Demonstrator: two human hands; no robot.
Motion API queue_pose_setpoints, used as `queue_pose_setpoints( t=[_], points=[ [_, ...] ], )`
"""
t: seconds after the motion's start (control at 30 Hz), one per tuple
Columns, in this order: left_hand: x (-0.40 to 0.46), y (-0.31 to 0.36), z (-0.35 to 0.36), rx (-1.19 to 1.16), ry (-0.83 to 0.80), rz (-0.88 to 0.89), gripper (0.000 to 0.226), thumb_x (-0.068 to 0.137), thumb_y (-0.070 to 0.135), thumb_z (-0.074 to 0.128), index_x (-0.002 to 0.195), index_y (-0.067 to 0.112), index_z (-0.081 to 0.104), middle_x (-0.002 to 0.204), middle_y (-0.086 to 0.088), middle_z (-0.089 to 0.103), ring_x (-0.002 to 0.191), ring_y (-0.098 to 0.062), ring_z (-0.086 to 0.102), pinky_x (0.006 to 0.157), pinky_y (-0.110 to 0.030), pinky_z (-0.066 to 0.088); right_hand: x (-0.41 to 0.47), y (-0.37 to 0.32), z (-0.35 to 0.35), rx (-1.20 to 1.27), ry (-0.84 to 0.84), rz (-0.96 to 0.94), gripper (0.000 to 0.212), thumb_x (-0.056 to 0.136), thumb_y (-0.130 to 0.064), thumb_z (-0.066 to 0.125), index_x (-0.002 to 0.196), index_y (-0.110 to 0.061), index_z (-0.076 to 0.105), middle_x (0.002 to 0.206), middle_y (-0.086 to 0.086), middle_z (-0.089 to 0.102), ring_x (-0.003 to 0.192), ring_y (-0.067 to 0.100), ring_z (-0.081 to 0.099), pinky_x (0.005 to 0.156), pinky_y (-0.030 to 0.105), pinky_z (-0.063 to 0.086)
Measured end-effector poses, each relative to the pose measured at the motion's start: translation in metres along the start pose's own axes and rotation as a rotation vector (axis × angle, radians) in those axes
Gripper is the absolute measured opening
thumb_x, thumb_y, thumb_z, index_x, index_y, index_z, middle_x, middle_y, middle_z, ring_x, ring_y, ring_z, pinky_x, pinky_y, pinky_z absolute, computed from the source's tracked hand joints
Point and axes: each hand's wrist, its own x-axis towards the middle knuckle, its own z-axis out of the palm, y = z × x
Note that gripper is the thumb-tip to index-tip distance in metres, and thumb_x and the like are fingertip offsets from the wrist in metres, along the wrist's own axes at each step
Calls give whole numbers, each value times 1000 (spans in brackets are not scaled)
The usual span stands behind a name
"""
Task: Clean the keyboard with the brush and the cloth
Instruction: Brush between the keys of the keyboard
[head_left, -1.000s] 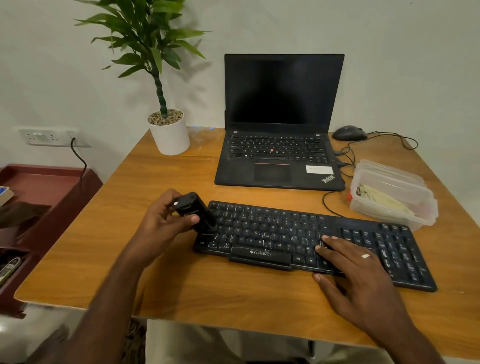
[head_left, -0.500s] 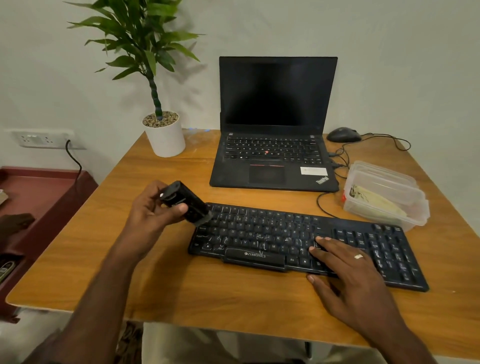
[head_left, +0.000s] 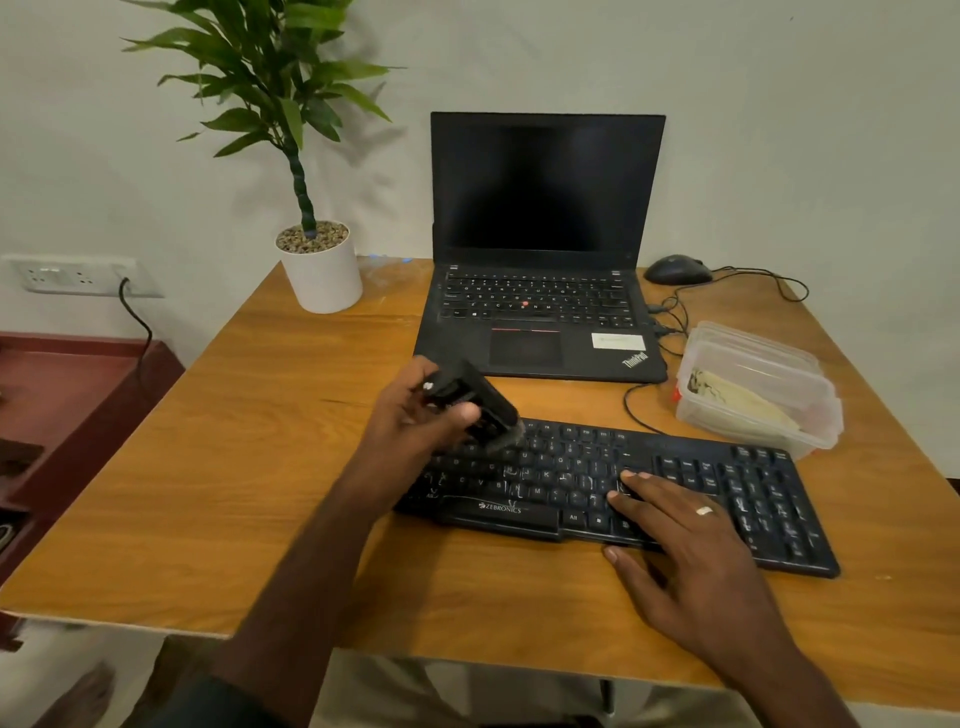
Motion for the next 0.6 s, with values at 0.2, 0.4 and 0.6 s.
queue_pose_setpoints(
  t=[0.2, 0.4, 0.6],
  points=[
    [-17, 19, -63, 110, 214, -5, 19, 88, 1, 66, 91, 12, 51, 99, 4, 69, 99, -21, 71, 71, -33, 62, 1, 0, 2, 5, 11, -9, 52, 89, -54, 56, 130, -24, 66, 142, -4, 58, 132, 17, 51, 106, 50, 45],
    [-24, 6, -62, 193, 86, -64, 33, 82, 9, 75, 95, -4, 47, 87, 4, 66, 77, -14, 72, 66, -30, 61, 1, 1, 2, -6, -6, 3, 53, 88, -55, 54, 130, -25, 66, 143, -4, 57, 132, 17, 50, 107, 50, 44],
    [-9, -4, -14, 88, -42, -26, 32, 81, 18, 75, 96, 4, 51, 100, -32, 56, 90, -36, 65, 75, -47, 56, 1, 0, 1, 1, 1, 5, 53, 88, -54, 55, 130, -24, 66, 142, -3, 58, 132, 17, 51, 107, 49, 43]
  ],
)
